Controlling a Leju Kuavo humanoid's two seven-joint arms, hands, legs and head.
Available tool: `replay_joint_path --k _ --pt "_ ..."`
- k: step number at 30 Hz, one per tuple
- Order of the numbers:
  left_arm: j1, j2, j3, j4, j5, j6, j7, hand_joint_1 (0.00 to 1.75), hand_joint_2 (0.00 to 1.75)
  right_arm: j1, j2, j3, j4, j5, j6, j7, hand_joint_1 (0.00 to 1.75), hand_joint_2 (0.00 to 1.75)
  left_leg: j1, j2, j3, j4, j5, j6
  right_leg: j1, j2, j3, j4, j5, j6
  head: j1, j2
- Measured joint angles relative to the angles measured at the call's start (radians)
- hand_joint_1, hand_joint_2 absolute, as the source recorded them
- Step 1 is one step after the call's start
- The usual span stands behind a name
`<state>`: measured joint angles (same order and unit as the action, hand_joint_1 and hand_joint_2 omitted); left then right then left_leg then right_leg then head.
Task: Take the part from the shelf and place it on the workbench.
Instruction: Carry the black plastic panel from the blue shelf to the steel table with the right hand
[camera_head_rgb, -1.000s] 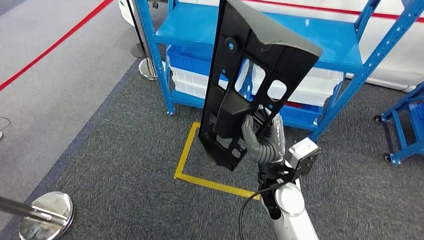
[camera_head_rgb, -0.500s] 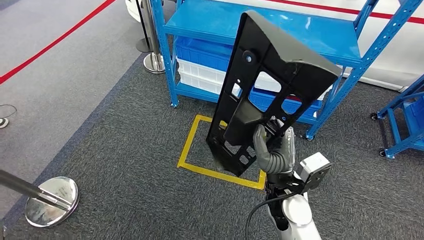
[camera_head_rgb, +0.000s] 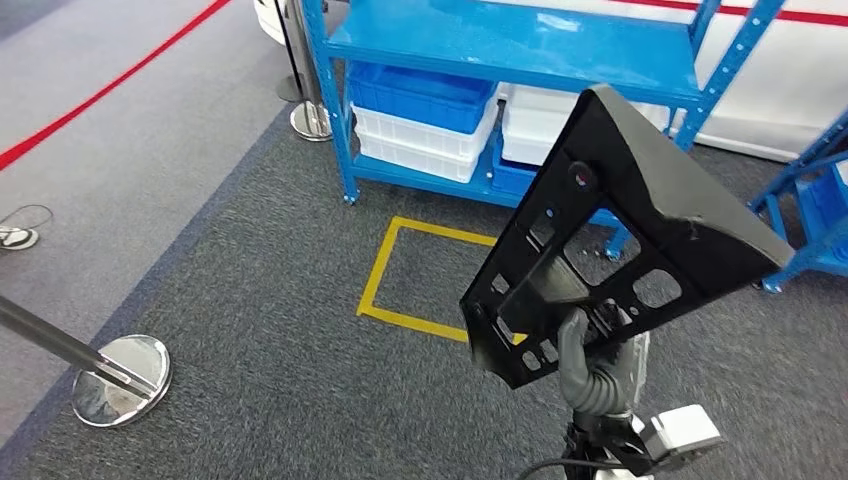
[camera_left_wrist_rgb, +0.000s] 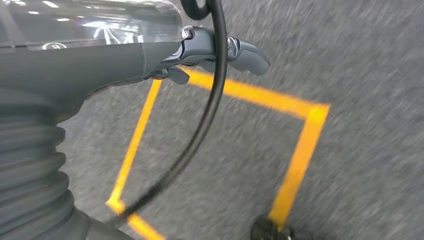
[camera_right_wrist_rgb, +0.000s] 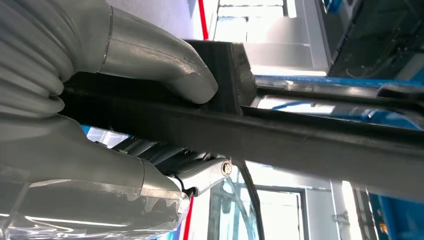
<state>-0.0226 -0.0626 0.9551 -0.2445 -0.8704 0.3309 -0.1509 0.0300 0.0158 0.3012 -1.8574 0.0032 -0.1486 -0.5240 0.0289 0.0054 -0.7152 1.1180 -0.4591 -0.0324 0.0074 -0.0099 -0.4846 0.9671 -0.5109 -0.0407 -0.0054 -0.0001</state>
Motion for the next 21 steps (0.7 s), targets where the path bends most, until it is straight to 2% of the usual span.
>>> replay_joint_path --k 1,2,3,4,5,6,8,9,10,12,13,14,16,17,18,19,20,21 --pt "0.000 -0.004 -0.010 0.004 -0.011 -0.012 0.006 0.00 1.75 0.007 -0.001 0.000 -0.007 0.004 0.000 0.001 1.75 1.75 0.000 0.000 -0.010 0.064 -0.051 -0.001 0.001 0.000 -0.016 0.003 0.011 -0.003 -0.004 0.000" --pt "0.000 -0.009 -0.021 0.007 -0.021 -0.022 0.012 0.00 1.75 0.012 -0.003 -0.001 -0.013 0.008 0.001 0.002 1.75 1.75 0.000 0.000 -0.015 0.125 -0.080 -0.003 0.003 0.000 -0.033 0.008 0.022 -0.004 -0.006 0.000" --pt "-0.001 -0.013 -0.030 0.009 -0.028 -0.031 0.016 0.00 1.75 0.015 -0.004 -0.001 -0.017 0.012 0.001 0.004 1.75 1.75 -0.001 0.000 -0.011 0.168 -0.082 -0.003 0.006 -0.001 -0.052 0.015 0.033 -0.004 -0.006 0.000" --pt "-0.001 -0.017 -0.038 0.011 -0.033 -0.038 0.018 0.00 1.75 0.018 -0.005 -0.001 -0.021 0.015 0.002 0.006 1.75 1.75 -0.002 0.000 0.005 0.184 -0.062 0.000 0.008 -0.001 -0.073 0.023 0.042 -0.004 -0.006 0.000" --pt "-0.002 -0.021 -0.045 0.013 -0.036 -0.045 0.019 0.00 1.75 0.020 -0.005 -0.001 -0.026 0.018 0.002 0.008 1.75 1.75 -0.005 0.000 0.038 0.166 -0.035 0.005 0.011 -0.001 -0.093 0.032 0.051 -0.004 -0.006 0.000" --pt "-0.002 -0.023 -0.051 0.013 -0.040 -0.053 0.019 0.00 1.75 0.022 -0.005 -0.001 -0.032 0.021 0.002 0.011 1.75 1.75 -0.008 0.000 0.086 0.115 -0.019 0.014 0.013 -0.001 -0.111 0.040 0.059 -0.003 -0.006 0.000" --pt "-0.006 -0.024 -0.062 0.014 -0.045 -0.064 0.016 0.00 1.75 0.026 -0.006 -0.001 -0.042 0.027 0.002 0.015 1.75 1.75 -0.017 0.001 0.191 -0.027 -0.043 0.034 0.016 -0.003 -0.136 0.054 0.073 0.003 -0.005 0.000" --pt "-0.008 -0.024 -0.066 0.014 -0.048 -0.068 0.015 0.00 1.75 0.027 -0.006 -0.002 -0.046 0.028 0.001 0.016 1.75 1.75 -0.022 0.002 0.222 -0.079 -0.063 0.041 0.014 -0.005 -0.141 0.056 0.080 0.008 -0.005 0.000" --pt "-0.009 -0.025 -0.070 0.014 -0.051 -0.071 0.013 0.00 1.75 0.028 -0.006 -0.002 -0.050 0.030 0.001 0.017 1.75 1.75 -0.026 0.002 0.235 -0.109 -0.072 0.045 0.012 -0.007 -0.144 0.056 0.088 0.014 -0.006 0.000" --pt "-0.009 -0.029 -0.076 0.016 -0.059 -0.079 0.011 0.00 1.75 0.030 -0.007 -0.003 -0.054 0.031 0.001 0.019 1.75 1.75 -0.026 0.004 0.228 -0.130 -0.053 0.053 0.008 -0.007 -0.148 0.053 0.098 0.027 -0.007 0.000" --pt "-0.008 -0.030 -0.080 0.017 -0.061 -0.081 0.009 0.00 1.75 0.031 -0.007 -0.005 -0.057 0.032 0.001 0.019 1.75 1.75 -0.023 0.005 0.222 -0.138 -0.040 0.058 0.006 -0.004 -0.153 0.061 0.083 0.034 -0.006 0.000" --pt "-0.008 -0.032 -0.083 0.018 -0.064 -0.082 0.008 0.00 1.75 0.033 -0.007 -0.006 -0.059 0.034 0.001 0.019 1.75 1.75 -0.019 0.007 0.214 -0.145 -0.025 0.063 0.004 0.000 -0.163 0.086 0.049 0.041 -0.003 0.000" --pt "-0.009 -0.034 -0.088 0.018 -0.066 -0.082 0.005 0.00 1.75 0.034 -0.009 -0.008 -0.064 0.039 0.001 0.019 1.75 1.75 -0.018 0.009 0.188 -0.149 0.000 0.068 -0.006 0.005 -0.192 0.189 -0.051 0.054 0.001 0.000" --pt "-0.008 -0.035 -0.090 0.018 -0.068 -0.083 0.005 0.00 1.75 0.035 -0.009 -0.008 -0.065 0.041 0.001 0.019 1.75 1.75 -0.017 0.009 0.173 -0.149 0.012 0.067 -0.013 0.006 -0.204 0.249 -0.085 0.061 0.003 0.000" --pt "-0.008 -0.036 -0.091 0.019 -0.071 -0.084 0.005 0.00 1.75 0.037 -0.010 -0.008 -0.066 0.044 0.001 0.020 1.75 1.75 -0.016 0.009 0.157 -0.148 0.024 0.064 -0.019 0.006 -0.208 0.293 -0.096 0.068 0.003 0.000" --pt "-0.007 -0.037 -0.092 0.019 -0.074 -0.086 0.006 0.00 1.75 0.038 -0.011 -0.008 -0.066 0.045 0.001 0.020 1.75 1.75 -0.014 0.009 0.141 -0.146 0.035 0.060 -0.025 0.006 -0.198 0.309 -0.084 0.074 0.003 0.000" --pt "-0.007 -0.038 -0.093 0.019 -0.077 -0.088 0.007 0.00 1.75 0.038 -0.011 -0.008 -0.067 0.046 0.001 0.021 1.75 1.75 -0.011 0.009 0.126 -0.142 0.044 0.055 -0.031 0.006 -0.169 0.290 -0.057 0.081 0.003 0.000" --pt "-0.007 -0.039 -0.095 0.019 -0.079 -0.091 0.009 0.00 1.75 0.037 -0.012 -0.008 -0.067 0.047 0.001 0.023 1.75 1.75 -0.007 0.008 0.111 -0.137 0.052 0.048 -0.037 0.006 -0.123 0.237 -0.030 0.086 0.003 0.000"
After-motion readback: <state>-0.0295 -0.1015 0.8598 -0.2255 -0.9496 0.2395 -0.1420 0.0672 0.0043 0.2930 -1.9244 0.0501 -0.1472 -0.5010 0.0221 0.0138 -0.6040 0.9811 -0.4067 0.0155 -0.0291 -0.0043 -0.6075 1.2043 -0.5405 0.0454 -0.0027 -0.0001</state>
